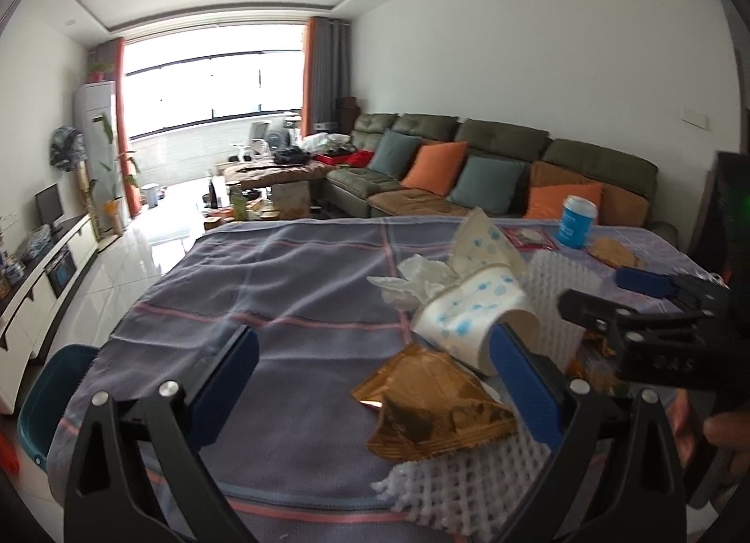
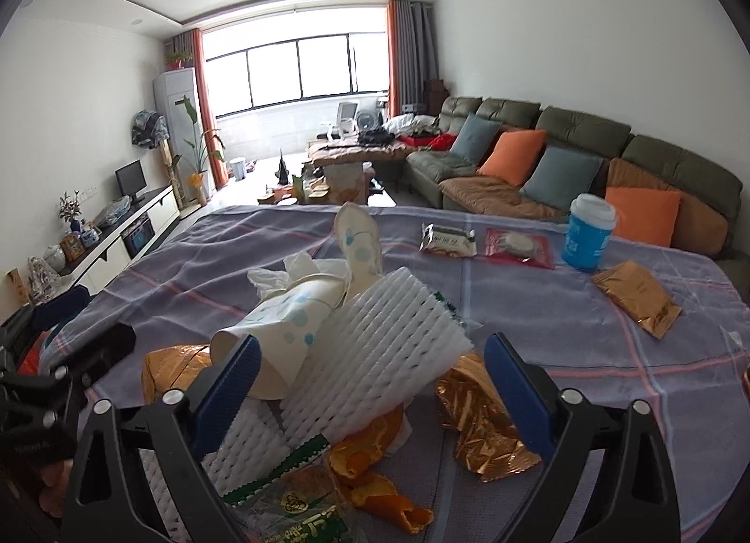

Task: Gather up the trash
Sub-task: 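Grasp the white paper cup with the left tool while the right tool grasps the white foam net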

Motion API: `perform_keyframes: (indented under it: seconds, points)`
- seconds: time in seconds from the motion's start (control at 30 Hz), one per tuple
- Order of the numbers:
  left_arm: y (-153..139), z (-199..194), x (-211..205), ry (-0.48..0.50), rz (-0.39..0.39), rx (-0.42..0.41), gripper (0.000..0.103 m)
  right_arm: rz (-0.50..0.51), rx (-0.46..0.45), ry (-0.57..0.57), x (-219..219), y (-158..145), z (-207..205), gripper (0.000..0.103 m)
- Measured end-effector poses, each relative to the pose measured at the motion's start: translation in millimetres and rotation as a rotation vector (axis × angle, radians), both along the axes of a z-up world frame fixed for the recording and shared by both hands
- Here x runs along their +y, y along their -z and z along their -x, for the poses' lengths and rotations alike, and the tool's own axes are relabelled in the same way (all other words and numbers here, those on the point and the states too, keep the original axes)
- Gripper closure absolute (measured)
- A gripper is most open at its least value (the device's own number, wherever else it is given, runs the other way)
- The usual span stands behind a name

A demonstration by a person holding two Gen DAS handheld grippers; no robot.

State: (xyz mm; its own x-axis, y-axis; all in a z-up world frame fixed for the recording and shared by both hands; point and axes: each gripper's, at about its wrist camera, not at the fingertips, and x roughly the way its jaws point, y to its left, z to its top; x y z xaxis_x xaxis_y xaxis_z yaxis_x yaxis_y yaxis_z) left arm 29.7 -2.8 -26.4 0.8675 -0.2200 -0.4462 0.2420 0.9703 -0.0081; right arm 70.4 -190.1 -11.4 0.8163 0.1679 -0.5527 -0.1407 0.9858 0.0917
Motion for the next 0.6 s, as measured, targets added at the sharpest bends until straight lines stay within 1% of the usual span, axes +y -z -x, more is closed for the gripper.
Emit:
perform_keyframes:
  seconds: [0.1, 0.17, 0.23, 0.3, 0.33, 0.37, 0.4, 0.47, 0.5, 0.53, 0.57, 0.6]
  points:
    - [2, -4, -10, 0.065, -0.006, 0.014, 0.010, -0.019, 0.018, 0.013, -7, 2, -7, 0.011]
    - [4, -10, -18, 0.109, -0.011, 0.042, 0.016, -0.039, 0.034, 0.035, -16, 4, -13, 0.011]
    - [6, -17, -27, 0.150, -0.023, 0.070, 0.018, -0.049, 0.054, 0.053, -25, 7, -20, 0.011]
    - [9, -24, -35, 0.190, -0.034, 0.102, 0.021, -0.068, 0.080, 0.050, -32, 9, -25, 0.012]
    - [10, -28, -39, 0.212, -0.034, 0.121, 0.025, -0.093, 0.098, 0.041, -35, 11, -28, 0.016]
    - [12, -33, -43, 0.225, -0.036, 0.139, 0.031, -0.117, 0.116, 0.028, -38, 13, -31, 0.022]
    - [14, -37, -46, 0.229, -0.041, 0.152, 0.034, -0.142, 0.135, 0.013, -40, 15, -34, 0.025]
    - [16, -44, -50, 0.238, -0.047, 0.168, 0.050, -0.170, 0.159, -0.005, -43, 19, -38, 0.042]
    - [17, -48, -50, 0.242, -0.043, 0.180, 0.055, -0.178, 0.167, -0.013, -42, 21, -38, 0.047]
    - [18, -52, -49, 0.250, -0.034, 0.191, 0.067, -0.194, 0.177, -0.026, -44, 22, -39, 0.057]
    - [18, -54, -48, 0.260, -0.022, 0.201, 0.079, -0.206, 0.179, -0.034, -44, 23, -39, 0.060]
    - [18, -55, -47, 0.265, -0.018, 0.206, 0.083, -0.213, 0.176, -0.043, -44, 22, -38, 0.063]
